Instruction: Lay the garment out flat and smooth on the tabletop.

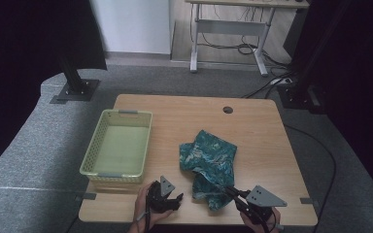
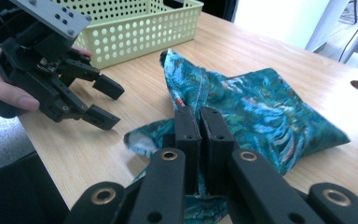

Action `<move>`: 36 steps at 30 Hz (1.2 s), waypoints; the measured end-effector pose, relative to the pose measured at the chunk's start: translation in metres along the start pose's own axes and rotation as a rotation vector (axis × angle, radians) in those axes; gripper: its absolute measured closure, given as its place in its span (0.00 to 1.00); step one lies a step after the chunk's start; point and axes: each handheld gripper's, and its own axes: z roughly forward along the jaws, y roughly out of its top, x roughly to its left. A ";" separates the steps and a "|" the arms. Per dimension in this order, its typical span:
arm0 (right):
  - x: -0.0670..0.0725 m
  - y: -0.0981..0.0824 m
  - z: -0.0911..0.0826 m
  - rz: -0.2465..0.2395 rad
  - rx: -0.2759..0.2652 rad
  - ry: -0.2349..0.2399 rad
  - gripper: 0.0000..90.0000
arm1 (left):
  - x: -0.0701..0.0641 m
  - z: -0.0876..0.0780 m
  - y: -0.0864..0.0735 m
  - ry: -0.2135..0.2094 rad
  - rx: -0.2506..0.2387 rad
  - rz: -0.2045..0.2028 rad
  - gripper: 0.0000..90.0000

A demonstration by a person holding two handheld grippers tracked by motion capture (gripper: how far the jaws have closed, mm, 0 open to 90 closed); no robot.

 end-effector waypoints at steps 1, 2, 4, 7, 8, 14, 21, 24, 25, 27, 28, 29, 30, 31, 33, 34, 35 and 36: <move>0.000 0.001 -0.001 0.000 -0.003 -0.001 0.95 | 0.001 0.001 0.001 -0.002 -0.003 -0.005 0.37; -0.001 0.002 -0.003 -0.002 -0.006 -0.005 0.95 | 0.002 0.001 0.002 -0.001 -0.006 -0.005 0.37; -0.002 0.003 -0.006 -0.001 -0.015 -0.011 0.95 | 0.003 0.001 0.005 -0.006 -0.020 -0.011 0.37; -0.004 0.006 -0.011 -0.001 -0.027 -0.019 0.95 | 0.005 0.000 0.010 -0.030 -0.055 -0.019 0.38; -0.004 0.006 -0.012 -0.001 -0.030 -0.021 0.95 | 0.006 0.000 0.013 -0.035 -0.066 -0.013 0.38; -0.006 0.009 -0.017 -0.001 -0.042 -0.027 0.95 | 0.010 0.005 0.027 -0.068 -0.107 -0.001 0.39; -0.007 0.008 -0.017 0.001 -0.040 -0.024 0.95 | 0.007 0.016 0.044 -0.094 -0.126 0.040 0.40; -0.007 0.007 -0.017 -0.003 -0.038 -0.021 0.95 | 0.005 0.018 0.054 -0.105 -0.132 0.069 0.42; -0.007 0.007 -0.017 -0.002 -0.037 -0.021 0.95 | 0.004 0.019 0.057 -0.111 -0.140 0.071 0.43; -0.007 0.006 -0.016 -0.001 -0.035 -0.018 0.95 | 0.003 0.021 0.061 -0.120 -0.142 0.085 0.46; -0.007 0.006 -0.016 -0.002 -0.033 -0.018 0.95 | 0.003 0.023 0.063 -0.125 -0.142 0.090 0.47; -0.006 0.006 -0.016 -0.003 -0.032 -0.018 0.95 | 0.002 0.025 0.065 -0.130 -0.142 0.094 0.48; -0.006 0.006 -0.016 -0.004 -0.031 -0.017 0.95 | 0.001 0.028 0.066 -0.135 -0.142 0.099 0.49; -0.006 0.006 -0.016 -0.005 -0.030 -0.017 0.95 | 0.000 0.030 0.067 -0.137 -0.142 0.103 0.51; -0.006 0.006 -0.016 -0.004 -0.028 -0.017 0.95 | -0.002 0.033 0.068 -0.131 -0.141 0.110 0.57; -0.007 0.006 -0.016 -0.004 -0.027 -0.017 0.95 | -0.002 0.034 0.068 -0.128 -0.140 0.110 0.61; -0.007 0.006 -0.015 -0.004 -0.027 -0.017 0.95 | -0.003 0.035 0.068 -0.128 -0.136 0.117 0.67; -0.007 0.005 -0.015 -0.002 -0.028 -0.017 0.95 | -0.003 0.036 0.067 -0.139 -0.128 0.127 0.75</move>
